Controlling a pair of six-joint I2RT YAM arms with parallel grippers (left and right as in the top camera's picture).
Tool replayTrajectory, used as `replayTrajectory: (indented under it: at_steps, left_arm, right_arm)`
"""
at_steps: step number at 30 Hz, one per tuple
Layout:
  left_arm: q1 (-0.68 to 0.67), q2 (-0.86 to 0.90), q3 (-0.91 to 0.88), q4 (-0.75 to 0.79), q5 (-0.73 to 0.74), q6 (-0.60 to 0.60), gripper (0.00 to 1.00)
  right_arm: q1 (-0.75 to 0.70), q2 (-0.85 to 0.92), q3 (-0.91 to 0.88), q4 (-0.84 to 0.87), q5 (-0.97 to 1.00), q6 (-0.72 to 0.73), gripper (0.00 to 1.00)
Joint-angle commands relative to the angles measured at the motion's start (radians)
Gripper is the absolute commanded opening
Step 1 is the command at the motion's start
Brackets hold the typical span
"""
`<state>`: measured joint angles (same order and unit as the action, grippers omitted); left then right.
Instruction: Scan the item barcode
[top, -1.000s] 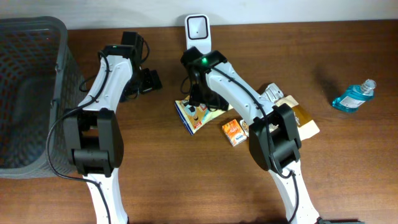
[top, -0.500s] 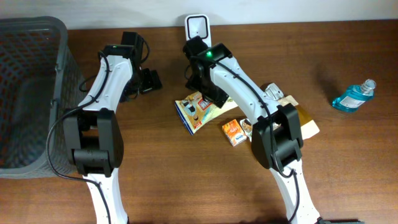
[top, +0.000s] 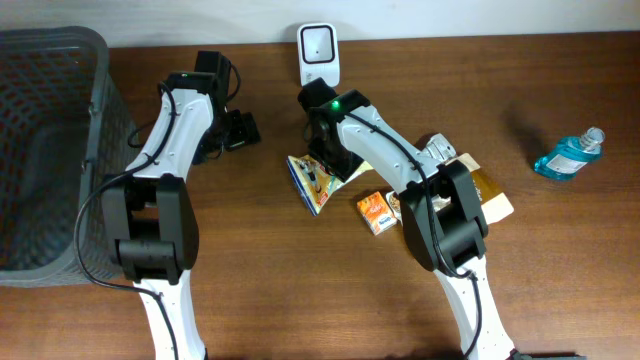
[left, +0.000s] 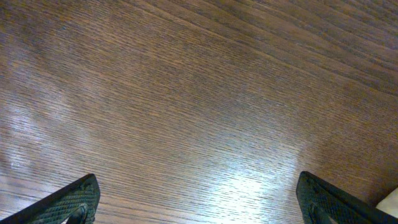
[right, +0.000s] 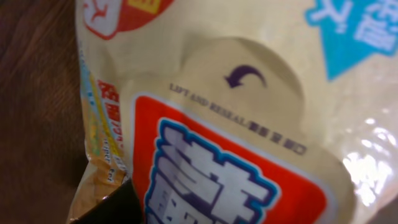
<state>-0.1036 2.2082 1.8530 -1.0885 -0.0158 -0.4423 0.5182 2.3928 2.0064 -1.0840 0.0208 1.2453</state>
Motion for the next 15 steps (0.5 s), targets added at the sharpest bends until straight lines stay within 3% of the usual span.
replayTrajectory:
  at_steps: [1,4,8,11,15]
  left_arm:
    - [0.002,-0.030,-0.010,-0.001,-0.007,0.002,0.99]
    - [-0.001,-0.030,-0.010,-0.001,-0.007,0.002,0.99]
    - [0.000,-0.030,-0.010,-0.001,-0.007,0.002,0.99]
    - [0.000,-0.030,-0.010,-0.001,-0.007,0.002,0.99]
    - [0.000,-0.030,-0.010,-0.001,-0.007,0.002,0.99]
  right_arm:
    - [-0.019,0.031,-0.002,-0.036,0.036,-0.120,0.37]
    - [-0.035,0.022,0.035,-0.074,0.040,-0.219,0.33]
    - [-0.056,0.016,0.104,-0.105,0.040,-0.450,0.11]
    - [-0.063,0.014,0.132,-0.110,0.040,-0.670,0.11]
    - [-0.060,0.014,0.132,-0.148,0.040,-0.922,0.21]
